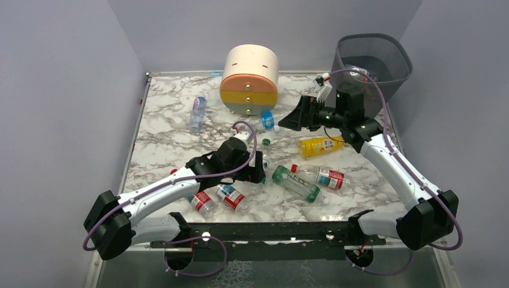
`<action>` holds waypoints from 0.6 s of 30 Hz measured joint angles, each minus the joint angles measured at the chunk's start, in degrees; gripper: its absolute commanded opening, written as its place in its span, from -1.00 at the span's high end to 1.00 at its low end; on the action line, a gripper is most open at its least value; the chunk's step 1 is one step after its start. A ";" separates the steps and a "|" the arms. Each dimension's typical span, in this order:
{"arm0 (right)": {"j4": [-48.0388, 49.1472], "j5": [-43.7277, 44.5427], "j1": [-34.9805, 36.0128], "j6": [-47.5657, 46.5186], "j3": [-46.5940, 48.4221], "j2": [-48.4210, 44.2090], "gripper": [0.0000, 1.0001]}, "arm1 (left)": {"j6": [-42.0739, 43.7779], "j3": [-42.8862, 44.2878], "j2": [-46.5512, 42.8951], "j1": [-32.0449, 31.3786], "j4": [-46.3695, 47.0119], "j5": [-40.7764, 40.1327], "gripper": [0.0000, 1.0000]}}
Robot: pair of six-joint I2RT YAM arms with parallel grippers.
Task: Put the plastic bottles in the bin
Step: Pick up the plastic bottle at the center of the board.
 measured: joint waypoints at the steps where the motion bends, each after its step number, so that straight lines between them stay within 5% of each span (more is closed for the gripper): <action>1: 0.00 0.00 0.00 -0.04 -0.37 0.17 -0.99 | -0.07 -0.33 0.57 0.00 0.02 0.00 -0.98; 18: 0.07 -0.04 0.00 -0.50 -2.69 1.99 -1.00 | -0.74 -4.76 7.78 -0.09 4.94 1.64 -0.94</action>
